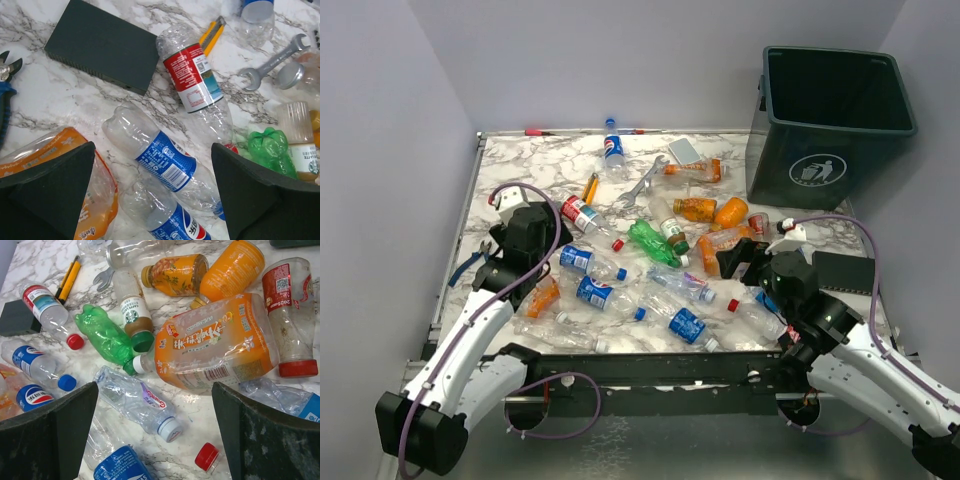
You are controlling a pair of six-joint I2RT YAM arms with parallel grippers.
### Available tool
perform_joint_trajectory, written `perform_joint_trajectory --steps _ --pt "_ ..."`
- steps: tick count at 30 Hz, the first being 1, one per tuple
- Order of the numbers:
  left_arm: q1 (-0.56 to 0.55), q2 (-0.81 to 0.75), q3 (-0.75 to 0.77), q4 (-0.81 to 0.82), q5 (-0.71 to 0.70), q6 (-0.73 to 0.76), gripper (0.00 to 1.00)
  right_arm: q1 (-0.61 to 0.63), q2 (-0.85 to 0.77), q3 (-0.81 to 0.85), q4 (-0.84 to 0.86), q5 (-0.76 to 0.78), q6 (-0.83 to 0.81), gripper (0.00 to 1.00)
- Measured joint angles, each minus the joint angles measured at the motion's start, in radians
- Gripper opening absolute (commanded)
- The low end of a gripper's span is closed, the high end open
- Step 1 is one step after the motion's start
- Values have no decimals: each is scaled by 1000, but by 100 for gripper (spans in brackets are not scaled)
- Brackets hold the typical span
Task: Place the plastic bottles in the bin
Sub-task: Pick up the plastic bottle at the center of the board.
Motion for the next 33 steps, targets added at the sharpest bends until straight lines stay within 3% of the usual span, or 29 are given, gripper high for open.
perform_joint_trajectory --steps 13,18,26,33 --pt "-13 -34 -30 105 290 130 99 0 196 103 -40 -93 -31 91" --pt "-23 -49 -30 122 328 138 99 24 277 103 -49 -142 -30 90" --pt "-25 -70 -44 148 357 145 99 163 436 103 -50 -134 -13 88" --pt "-26 -64 -48 160 392 146 99 164 509 103 -50 -146 -12 87"
